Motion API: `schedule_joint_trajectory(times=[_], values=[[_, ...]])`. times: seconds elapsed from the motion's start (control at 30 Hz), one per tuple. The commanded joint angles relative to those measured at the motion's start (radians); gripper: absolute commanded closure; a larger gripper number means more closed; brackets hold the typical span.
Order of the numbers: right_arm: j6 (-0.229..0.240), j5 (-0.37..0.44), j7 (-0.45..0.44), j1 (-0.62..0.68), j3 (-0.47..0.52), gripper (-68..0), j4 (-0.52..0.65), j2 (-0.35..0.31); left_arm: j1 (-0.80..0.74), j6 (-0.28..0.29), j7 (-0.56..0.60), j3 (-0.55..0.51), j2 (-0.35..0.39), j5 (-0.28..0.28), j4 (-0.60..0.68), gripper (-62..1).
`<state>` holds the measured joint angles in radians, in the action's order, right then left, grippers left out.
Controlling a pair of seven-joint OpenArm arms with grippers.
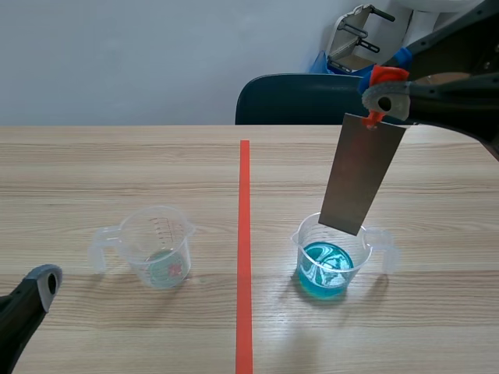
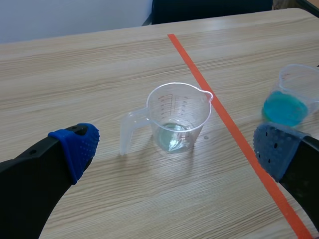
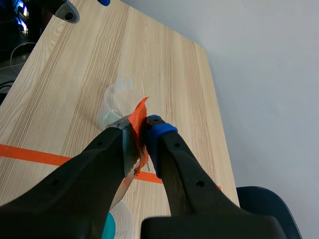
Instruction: Do the redox reaction experiment
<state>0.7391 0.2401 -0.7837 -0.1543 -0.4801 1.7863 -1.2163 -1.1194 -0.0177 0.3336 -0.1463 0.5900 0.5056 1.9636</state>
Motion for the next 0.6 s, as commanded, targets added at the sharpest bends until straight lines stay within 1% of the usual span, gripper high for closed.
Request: schedule_joint_trajectory(times=[0.0, 0.57], values=[[0.006, 0.018, -0.018, -0.012, 0.01, -0.7, 0.014, -0.007, -0.002, 0.005, 0.012, 0.0, -0.002, 0.0, 0.01, -62.3], [0.006, 0.018, -0.018, -0.012, 0.01, -0.7, 0.014, -0.007, -0.002, 0.004, 0.006, 0.0, -0.002, 0.0, 0.008, -62.3]])
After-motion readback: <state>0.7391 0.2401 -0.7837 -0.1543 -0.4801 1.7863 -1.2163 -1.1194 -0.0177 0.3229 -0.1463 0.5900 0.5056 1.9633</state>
